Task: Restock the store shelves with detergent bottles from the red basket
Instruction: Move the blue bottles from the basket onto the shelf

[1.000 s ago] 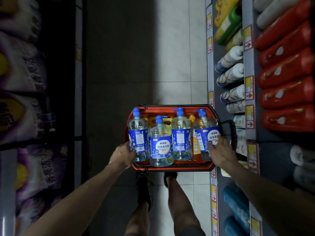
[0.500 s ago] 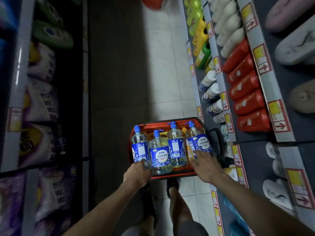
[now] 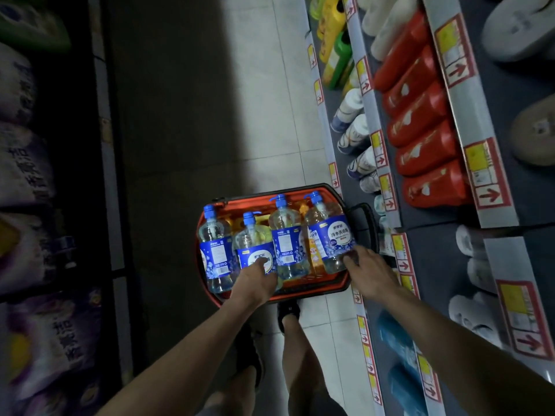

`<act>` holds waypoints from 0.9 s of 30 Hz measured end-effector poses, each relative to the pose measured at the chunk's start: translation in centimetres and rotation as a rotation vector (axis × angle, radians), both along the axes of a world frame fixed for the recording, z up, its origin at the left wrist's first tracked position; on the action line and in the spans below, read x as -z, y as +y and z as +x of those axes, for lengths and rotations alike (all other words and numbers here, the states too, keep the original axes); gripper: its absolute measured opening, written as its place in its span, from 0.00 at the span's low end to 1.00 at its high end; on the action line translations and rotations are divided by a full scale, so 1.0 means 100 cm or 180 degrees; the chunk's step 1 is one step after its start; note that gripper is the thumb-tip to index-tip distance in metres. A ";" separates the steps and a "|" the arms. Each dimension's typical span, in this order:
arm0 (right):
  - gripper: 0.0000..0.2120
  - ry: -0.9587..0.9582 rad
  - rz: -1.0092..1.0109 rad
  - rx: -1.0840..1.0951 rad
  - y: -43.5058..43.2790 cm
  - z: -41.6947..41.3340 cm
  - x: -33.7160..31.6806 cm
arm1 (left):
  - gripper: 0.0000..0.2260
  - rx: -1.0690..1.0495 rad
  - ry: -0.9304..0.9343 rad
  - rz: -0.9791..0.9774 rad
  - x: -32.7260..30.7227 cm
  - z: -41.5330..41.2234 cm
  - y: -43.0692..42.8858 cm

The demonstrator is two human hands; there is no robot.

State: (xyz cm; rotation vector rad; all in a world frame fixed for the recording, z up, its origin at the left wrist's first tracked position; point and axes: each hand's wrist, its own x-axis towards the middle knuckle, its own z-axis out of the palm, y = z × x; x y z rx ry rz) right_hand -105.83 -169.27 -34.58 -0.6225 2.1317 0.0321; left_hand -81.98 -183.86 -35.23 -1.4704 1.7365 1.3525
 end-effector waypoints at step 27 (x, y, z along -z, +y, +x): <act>0.25 -0.0529 0.0195 0.1795 -0.062 -0.068 0.119 | 0.02 -0.3075 0.0630 0.1519 0.099 -0.169 0.024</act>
